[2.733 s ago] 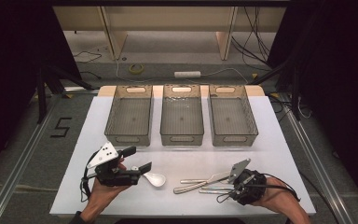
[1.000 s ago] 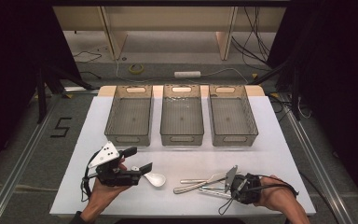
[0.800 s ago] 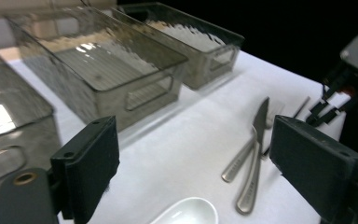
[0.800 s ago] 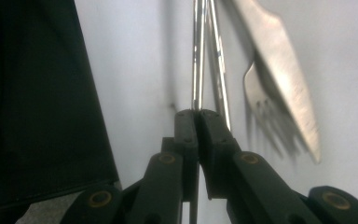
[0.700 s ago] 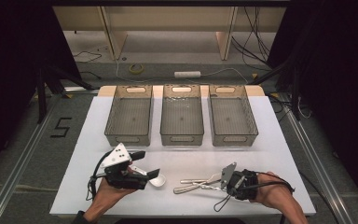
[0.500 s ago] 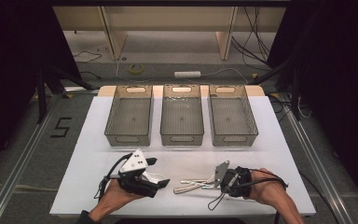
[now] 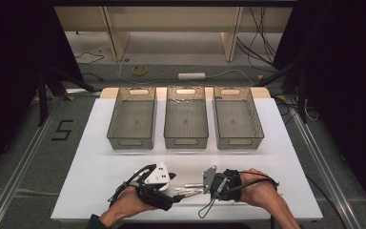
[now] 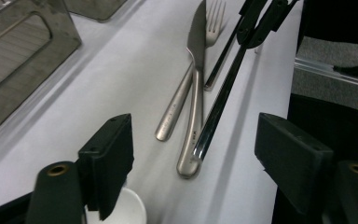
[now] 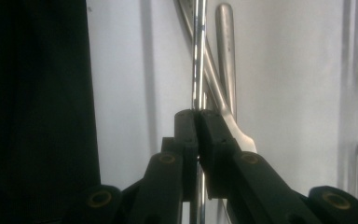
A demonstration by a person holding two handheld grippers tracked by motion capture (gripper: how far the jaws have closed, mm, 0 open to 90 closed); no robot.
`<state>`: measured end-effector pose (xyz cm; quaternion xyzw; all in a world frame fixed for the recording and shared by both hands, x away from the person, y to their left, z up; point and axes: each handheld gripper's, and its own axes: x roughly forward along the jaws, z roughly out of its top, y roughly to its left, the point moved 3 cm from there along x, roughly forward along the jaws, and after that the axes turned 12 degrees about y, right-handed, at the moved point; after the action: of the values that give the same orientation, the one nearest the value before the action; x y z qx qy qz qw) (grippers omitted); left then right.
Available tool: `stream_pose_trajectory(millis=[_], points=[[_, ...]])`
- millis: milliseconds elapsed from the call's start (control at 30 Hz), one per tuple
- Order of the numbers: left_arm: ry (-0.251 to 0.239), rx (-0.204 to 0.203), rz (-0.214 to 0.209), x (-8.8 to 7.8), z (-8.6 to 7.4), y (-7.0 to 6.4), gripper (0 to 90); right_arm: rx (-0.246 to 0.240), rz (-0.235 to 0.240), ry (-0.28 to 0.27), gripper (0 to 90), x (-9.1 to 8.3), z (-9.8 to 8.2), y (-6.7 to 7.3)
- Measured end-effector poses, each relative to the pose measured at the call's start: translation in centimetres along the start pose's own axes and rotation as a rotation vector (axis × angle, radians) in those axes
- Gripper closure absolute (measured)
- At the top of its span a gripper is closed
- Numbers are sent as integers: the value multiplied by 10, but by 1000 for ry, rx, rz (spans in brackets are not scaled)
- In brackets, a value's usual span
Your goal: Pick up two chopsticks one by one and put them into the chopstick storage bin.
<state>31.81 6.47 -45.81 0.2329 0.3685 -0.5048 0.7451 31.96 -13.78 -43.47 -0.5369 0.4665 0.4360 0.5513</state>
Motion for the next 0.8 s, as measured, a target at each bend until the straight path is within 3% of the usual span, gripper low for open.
stream_pose_trajectory(millis=[333,800], points=[[65,108,-10,13,5,-11,460,-50,-15,-24,863,-3,14,4],[89,166,-7,15,4,-14,674,-76,-13,-17,863,-3,20,6]])
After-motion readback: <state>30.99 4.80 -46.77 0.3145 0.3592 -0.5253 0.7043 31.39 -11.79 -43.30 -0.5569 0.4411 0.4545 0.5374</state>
